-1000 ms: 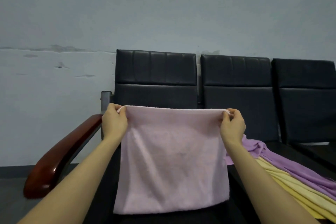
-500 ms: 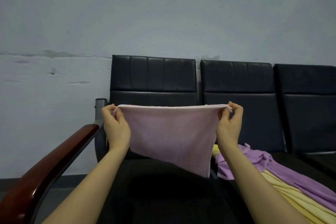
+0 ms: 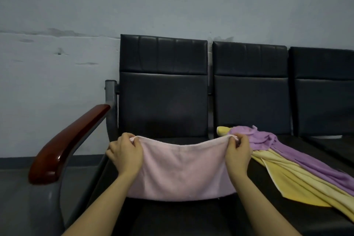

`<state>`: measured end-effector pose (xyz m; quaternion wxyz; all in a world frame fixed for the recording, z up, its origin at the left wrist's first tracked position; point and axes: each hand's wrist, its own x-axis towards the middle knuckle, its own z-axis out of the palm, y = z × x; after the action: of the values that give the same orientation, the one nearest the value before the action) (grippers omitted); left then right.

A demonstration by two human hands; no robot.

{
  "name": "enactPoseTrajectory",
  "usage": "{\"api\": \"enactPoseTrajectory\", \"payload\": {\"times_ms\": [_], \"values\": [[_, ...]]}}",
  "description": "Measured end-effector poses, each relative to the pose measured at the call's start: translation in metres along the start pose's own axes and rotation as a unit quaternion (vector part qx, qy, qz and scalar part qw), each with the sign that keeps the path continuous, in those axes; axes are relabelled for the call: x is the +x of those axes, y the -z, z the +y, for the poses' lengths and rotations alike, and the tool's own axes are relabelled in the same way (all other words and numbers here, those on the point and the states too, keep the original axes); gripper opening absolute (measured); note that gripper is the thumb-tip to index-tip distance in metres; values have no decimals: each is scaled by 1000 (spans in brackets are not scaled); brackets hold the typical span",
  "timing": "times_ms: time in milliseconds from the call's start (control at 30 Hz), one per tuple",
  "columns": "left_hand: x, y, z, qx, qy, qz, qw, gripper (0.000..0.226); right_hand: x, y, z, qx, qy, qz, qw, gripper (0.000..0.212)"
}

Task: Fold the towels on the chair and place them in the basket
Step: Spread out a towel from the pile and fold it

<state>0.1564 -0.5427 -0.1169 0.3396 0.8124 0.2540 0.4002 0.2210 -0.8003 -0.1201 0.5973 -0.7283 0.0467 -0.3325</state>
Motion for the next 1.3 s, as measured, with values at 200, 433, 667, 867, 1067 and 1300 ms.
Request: {"api": "enactPoseTrajectory", "payload": {"times_ms": [200,433,667,867,1067,1300], "values": [[-6,-26,-30,165,5,-109,980,17,-9,-2,34,-142,-79,-46,986,9],[7,-58,-44,151,9,-116,982,15,-1,-20,56,-109,-105,-50,987,13],[42,-88,-45,131,-13,-66,989,16,40,-57,65,-66,-79,-38,994,12],[49,-108,-53,259,-12,-165,952,41,44,-78,95,-134,-98,-134,977,36],[15,-115,-49,249,-126,-257,925,51,9,-78,101,-210,42,-258,942,36],[-13,-104,-64,310,-135,-440,832,58,-14,-63,104,-388,164,-472,775,51]]}}
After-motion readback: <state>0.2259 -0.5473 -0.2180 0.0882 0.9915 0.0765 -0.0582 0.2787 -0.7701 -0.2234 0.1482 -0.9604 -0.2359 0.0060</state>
